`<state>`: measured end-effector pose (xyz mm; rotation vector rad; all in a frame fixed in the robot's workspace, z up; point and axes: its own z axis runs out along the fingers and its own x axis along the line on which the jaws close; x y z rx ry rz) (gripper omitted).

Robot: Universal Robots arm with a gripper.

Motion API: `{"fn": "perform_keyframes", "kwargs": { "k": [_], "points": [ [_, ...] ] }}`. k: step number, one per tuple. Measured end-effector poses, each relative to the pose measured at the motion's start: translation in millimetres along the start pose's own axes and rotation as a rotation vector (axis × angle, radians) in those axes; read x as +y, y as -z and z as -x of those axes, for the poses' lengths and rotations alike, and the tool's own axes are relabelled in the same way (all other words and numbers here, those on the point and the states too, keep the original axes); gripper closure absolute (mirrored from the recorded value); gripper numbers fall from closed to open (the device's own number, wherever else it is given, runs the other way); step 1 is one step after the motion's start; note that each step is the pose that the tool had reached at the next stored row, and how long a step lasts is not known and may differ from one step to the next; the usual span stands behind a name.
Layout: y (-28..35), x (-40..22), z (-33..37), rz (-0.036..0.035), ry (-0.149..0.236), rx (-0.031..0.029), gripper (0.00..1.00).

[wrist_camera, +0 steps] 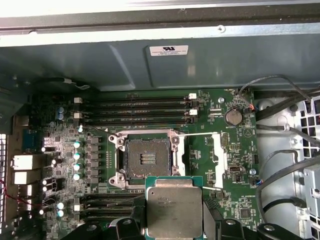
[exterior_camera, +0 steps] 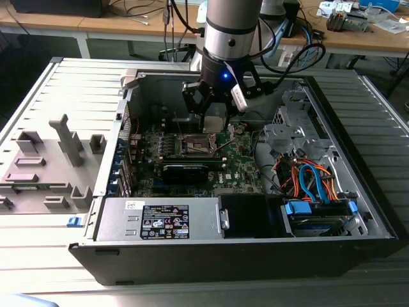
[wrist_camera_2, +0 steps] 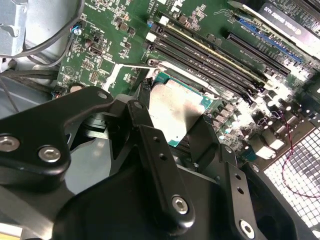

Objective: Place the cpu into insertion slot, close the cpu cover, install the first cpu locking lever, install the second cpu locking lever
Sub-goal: 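Place the cpu into insertion slot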

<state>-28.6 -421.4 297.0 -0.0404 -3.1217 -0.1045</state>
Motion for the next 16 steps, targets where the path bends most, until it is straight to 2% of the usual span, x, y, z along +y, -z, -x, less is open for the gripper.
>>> {"fn": "perform_keyframes", "kwargs": {
  "k": [16],
  "points": [
    [-4.0,-0.4,0.1,0.0001,0.0,0.0,0.45]
  ]
}}
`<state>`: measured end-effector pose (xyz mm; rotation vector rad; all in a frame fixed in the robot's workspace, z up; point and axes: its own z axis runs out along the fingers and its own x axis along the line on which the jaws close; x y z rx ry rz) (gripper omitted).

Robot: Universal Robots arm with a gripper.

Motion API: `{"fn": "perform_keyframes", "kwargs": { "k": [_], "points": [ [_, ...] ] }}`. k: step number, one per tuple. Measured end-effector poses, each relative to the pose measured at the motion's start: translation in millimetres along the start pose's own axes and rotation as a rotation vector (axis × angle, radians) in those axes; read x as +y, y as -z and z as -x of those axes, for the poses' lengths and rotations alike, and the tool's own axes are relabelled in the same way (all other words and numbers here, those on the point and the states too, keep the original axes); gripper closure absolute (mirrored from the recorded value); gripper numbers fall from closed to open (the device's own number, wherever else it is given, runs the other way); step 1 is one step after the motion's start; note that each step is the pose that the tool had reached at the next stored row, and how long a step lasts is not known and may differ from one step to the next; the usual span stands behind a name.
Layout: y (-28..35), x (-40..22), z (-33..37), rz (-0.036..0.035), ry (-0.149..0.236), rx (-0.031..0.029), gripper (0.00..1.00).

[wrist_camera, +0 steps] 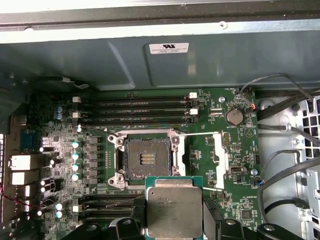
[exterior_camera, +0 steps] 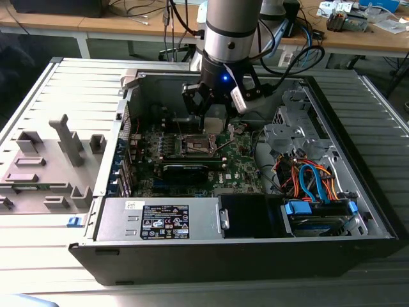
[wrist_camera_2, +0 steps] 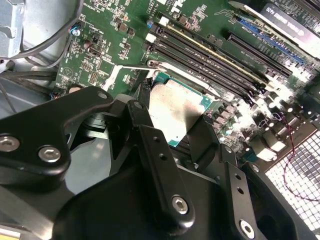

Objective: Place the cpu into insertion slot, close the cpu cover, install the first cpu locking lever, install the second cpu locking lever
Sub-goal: 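Place the cpu into insertion slot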

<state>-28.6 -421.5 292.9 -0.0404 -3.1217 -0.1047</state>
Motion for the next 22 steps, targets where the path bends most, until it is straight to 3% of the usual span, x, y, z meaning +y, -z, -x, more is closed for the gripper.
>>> {"fn": "perform_keyframes", "kwargs": {
  "k": [22],
  "points": [
    [-7.4,-1.0,0.2,-0.0024,0.0,0.0,0.45]
  ]
}}
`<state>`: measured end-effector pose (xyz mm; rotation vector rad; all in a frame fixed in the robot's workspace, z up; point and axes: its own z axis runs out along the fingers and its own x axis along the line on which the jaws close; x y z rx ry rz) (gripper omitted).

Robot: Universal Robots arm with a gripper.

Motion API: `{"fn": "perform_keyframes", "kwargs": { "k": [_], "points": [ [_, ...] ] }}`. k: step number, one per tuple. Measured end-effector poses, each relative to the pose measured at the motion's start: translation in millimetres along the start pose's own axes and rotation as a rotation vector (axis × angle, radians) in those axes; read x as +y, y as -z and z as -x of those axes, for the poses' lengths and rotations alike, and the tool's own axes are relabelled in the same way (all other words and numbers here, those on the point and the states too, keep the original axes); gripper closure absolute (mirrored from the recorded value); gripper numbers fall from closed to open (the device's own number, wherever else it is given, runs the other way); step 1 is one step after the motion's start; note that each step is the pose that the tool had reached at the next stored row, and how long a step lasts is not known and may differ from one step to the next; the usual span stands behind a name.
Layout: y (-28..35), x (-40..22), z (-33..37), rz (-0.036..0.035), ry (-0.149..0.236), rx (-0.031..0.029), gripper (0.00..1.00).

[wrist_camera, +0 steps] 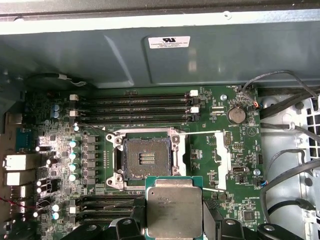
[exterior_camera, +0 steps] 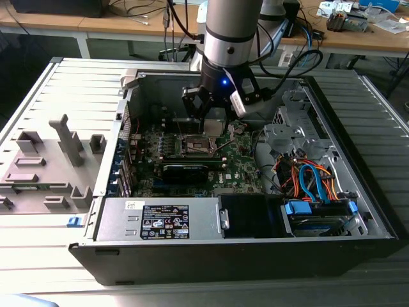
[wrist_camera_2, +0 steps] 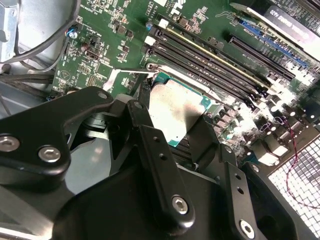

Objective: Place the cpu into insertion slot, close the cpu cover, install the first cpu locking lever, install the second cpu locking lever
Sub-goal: 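Place the cpu into insertion slot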

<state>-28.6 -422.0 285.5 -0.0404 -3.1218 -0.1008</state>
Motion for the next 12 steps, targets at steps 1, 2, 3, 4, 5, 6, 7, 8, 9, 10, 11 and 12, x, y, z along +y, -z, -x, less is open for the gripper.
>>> {"fn": "perform_keyframes", "kwargs": {
  "k": [1,2,3,4,5,6,7,8,9,10,11,12],
  "points": [
    [-0.3,0.0,0.0,-0.0001,0.0,0.0,0.45],
    [-0.6,0.0,0.0,-0.0003,0.0,0.0,0.45],
    [-0.9,-0.1,0.0,-0.0008,0.0,-0.0001,0.45],
    [-1.1,-0.1,0.0,-0.001,0.0,-0.0001,0.45],
    [-1.4,-0.1,0.0,-0.0013,0.0,-0.0001,0.45],
    [-1.7,-0.1,0.0,-0.0016,0.0,-0.0001,0.45],
    [-2.0,-0.2,0.1,-0.0018,0.0,-0.0001,0.45],
    [-2.2,-0.2,0.0,-0.0019,0.0,0.0,0.45],
    [-2.4,-0.2,0.1,-0.0019,0.0,-0.0001,0.45],
    [-2.5,-0.2,0.1,-0.002,0.0,-0.0001,0.45],
    [-2.7,-0.2,0.0,-0.002,0.0,-0.0001,0.45],
    [-2.9,-0.3,0.1,-0.0023,0.0,-0.0001,0.45]
  ]
}}
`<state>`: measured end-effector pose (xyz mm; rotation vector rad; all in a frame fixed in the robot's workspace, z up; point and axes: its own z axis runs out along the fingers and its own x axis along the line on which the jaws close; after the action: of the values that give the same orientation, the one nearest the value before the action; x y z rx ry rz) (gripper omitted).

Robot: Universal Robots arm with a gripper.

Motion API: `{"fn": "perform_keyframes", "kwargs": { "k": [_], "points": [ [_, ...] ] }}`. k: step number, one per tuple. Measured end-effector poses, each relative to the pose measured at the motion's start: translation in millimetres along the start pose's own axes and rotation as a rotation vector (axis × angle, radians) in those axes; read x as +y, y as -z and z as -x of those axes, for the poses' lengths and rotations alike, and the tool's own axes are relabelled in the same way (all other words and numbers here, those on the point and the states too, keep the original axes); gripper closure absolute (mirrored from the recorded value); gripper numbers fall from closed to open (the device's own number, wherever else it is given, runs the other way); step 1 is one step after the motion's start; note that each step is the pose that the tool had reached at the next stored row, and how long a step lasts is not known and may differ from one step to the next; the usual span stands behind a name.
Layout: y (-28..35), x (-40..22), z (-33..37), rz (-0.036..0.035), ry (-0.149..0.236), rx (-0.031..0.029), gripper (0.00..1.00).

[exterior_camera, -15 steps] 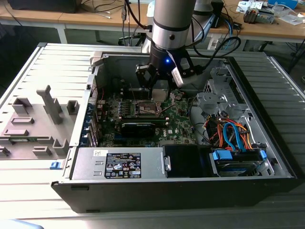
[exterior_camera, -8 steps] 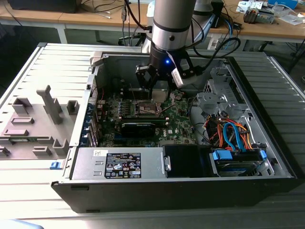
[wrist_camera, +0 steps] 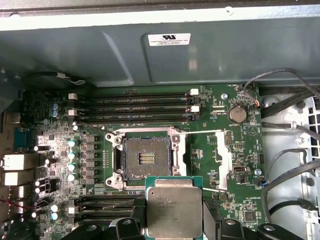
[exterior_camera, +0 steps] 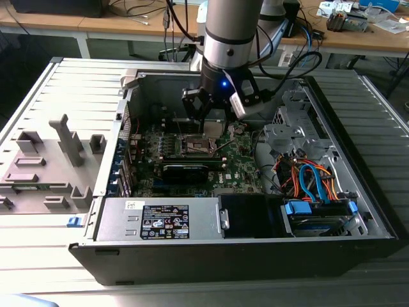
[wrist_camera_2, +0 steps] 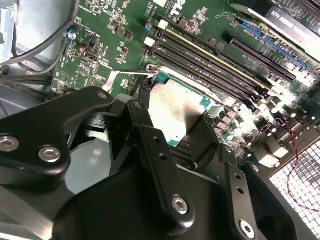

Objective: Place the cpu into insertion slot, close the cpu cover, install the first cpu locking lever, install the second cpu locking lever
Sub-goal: 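Place the cpu into insertion slot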

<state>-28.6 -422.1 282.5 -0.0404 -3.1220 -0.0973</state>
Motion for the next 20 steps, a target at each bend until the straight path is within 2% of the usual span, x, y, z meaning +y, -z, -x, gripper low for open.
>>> {"fn": "perform_keyframes", "kwargs": {
  "k": [16,20],
  "points": [
    [-2.0,-0.4,0.1,-0.0013,-0.001,0.0,0.45],
    [-2.2,-0.4,0.0,-0.0013,-0.014,-0.0008,0.45]
  ]
}}
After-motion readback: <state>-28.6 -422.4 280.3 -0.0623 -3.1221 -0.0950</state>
